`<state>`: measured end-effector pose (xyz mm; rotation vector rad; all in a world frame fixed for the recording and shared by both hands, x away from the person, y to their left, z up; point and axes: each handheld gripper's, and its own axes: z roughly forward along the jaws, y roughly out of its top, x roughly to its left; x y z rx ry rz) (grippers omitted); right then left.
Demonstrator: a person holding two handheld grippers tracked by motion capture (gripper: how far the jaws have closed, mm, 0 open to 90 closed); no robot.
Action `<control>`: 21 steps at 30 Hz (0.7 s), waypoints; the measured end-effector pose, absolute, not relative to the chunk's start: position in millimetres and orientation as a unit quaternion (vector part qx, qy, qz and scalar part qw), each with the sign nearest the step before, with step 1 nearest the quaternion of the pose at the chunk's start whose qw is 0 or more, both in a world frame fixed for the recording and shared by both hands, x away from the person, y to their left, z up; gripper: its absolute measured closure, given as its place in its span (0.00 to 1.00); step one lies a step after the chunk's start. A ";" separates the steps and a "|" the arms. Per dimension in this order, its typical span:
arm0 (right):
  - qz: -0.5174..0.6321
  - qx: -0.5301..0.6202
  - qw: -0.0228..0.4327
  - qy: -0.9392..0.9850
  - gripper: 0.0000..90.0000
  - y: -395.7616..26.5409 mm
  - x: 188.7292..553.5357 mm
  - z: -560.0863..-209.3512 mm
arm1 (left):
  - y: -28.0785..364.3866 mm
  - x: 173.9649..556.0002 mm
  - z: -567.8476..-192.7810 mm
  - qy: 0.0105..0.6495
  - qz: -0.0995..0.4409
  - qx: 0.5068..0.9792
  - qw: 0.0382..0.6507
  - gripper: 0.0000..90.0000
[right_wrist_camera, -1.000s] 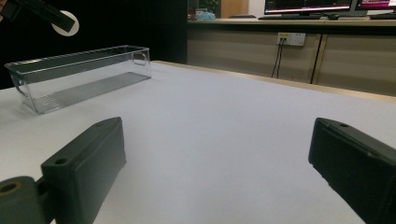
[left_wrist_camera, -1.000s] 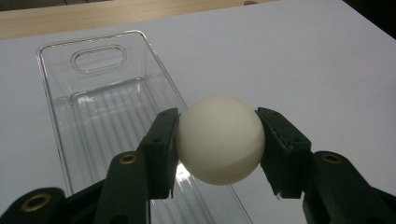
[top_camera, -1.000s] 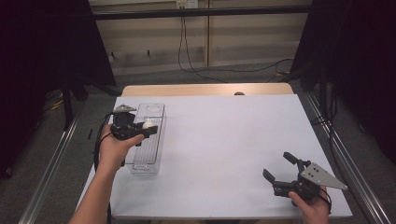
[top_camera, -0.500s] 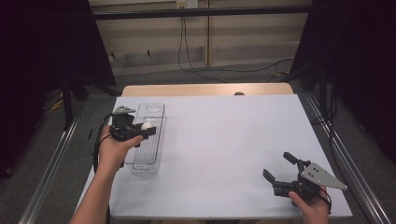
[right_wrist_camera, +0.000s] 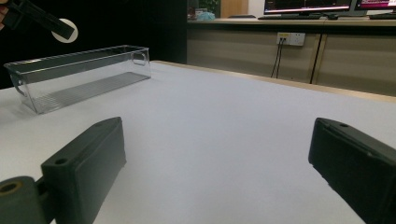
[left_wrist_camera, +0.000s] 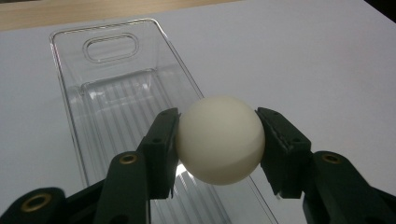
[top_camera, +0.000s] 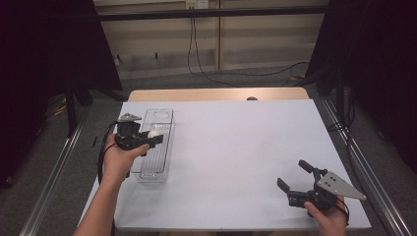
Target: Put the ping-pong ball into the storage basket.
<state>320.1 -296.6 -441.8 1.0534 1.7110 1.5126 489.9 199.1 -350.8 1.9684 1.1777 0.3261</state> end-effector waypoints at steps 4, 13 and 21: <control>0.571 0.395 0.307 0.650 0.04 -297.2 320.4 -442.1 | 201.3 489.7 -351.6 0.468 0.129 0.776 0.402 0.57; 0.571 0.395 0.307 0.651 0.04 -296.6 320.5 -442.4 | 201.9 489.0 -357.7 0.471 0.132 0.777 0.397 0.57; 0.572 0.394 0.306 0.651 0.04 -296.6 320.4 -442.3 | 203.5 488.5 -362.8 0.469 0.130 0.780 0.393 0.57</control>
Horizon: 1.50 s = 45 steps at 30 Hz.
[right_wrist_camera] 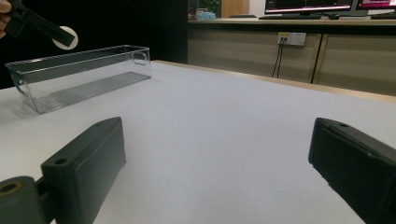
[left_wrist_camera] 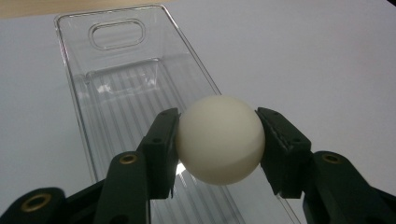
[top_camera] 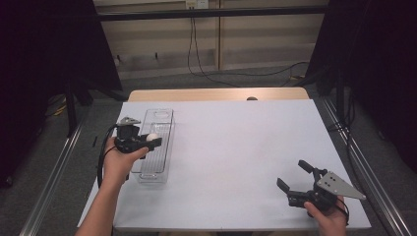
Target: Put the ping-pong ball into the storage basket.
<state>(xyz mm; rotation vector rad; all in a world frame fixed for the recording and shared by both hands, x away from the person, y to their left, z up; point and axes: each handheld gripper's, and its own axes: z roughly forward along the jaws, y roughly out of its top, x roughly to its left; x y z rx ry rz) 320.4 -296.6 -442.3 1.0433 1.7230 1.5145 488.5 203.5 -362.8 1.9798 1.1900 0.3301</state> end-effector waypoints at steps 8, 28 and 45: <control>0.572 0.394 0.306 0.651 0.04 -296.5 320.5 -442.3 | 203.1 488.0 -365.8 0.467 0.130 0.780 0.395 0.57; 0.573 0.396 0.307 0.648 0.04 -296.0 320.3 -442.0 | 205.2 485.2 -373.6 0.470 0.131 0.780 0.393 0.57; 0.573 0.392 0.307 0.651 0.04 -296.5 319.9 -441.6 | 204.7 483.1 -378.6 0.477 0.132 0.774 0.395 0.57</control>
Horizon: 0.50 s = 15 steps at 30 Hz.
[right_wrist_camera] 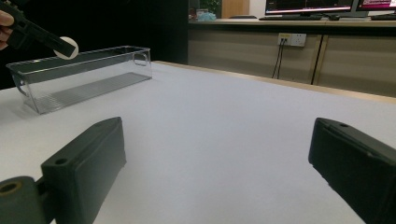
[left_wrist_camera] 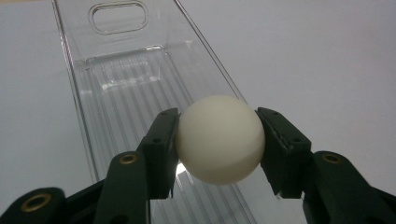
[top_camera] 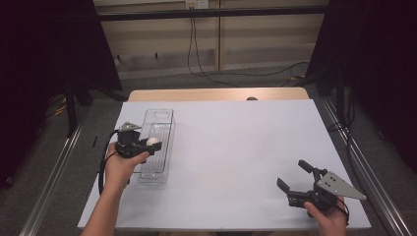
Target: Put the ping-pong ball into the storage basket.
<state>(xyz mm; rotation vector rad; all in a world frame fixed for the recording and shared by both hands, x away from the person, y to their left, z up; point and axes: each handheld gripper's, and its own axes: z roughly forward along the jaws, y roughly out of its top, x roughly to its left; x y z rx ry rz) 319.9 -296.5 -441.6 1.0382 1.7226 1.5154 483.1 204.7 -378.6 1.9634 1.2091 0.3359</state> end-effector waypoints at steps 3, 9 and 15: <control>0.573 0.392 0.307 0.651 0.04 -296.6 319.9 -441.6 | 204.5 482.5 -379.0 0.476 0.134 0.774 0.395 0.57; 0.574 0.391 0.307 0.651 0.04 -296.4 320.0 -441.5 | 205.9 482.1 -381.0 0.472 0.135 0.779 0.389 0.57; 0.574 0.392 0.307 0.651 0.04 -296.3 320.3 -441.9 | 206.3 481.8 -384.9 0.475 0.140 0.776 0.390 0.57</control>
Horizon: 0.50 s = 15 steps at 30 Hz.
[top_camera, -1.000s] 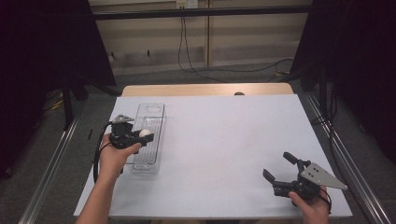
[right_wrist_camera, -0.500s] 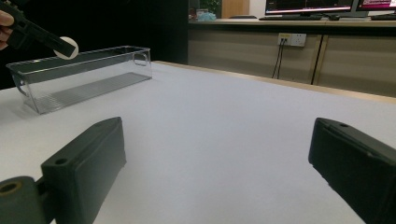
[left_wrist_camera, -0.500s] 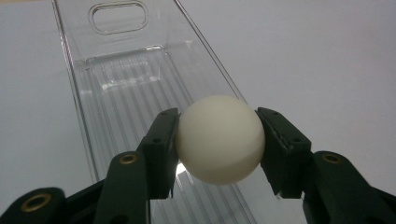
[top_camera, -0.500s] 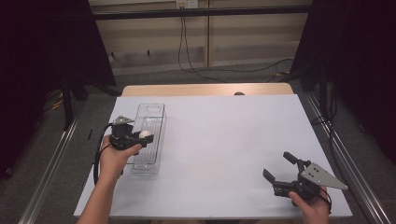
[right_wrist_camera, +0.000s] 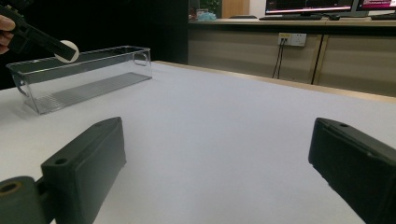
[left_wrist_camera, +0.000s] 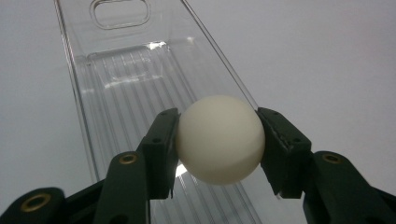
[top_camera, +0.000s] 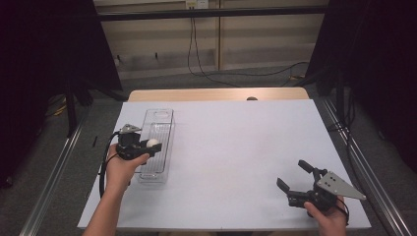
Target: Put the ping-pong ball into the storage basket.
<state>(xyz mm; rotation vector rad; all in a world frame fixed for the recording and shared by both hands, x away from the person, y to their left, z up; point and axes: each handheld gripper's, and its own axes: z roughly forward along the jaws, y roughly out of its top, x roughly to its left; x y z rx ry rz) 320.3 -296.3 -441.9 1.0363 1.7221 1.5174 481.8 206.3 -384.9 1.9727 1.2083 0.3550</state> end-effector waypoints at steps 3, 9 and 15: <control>0.574 0.391 0.307 0.651 0.04 -296.1 320.2 -441.7 | 205.9 481.3 -385.6 0.481 0.140 0.769 0.397 0.57; 0.574 0.392 0.306 0.650 0.04 -296.4 319.8 -441.3 | 208.5 481.6 -385.6 0.482 0.142 0.767 0.398 0.49; 0.573 0.390 0.306 0.652 0.04 -296.6 319.9 -441.3 | 209.5 477.9 -385.3 0.482 0.146 0.759 0.414 0.41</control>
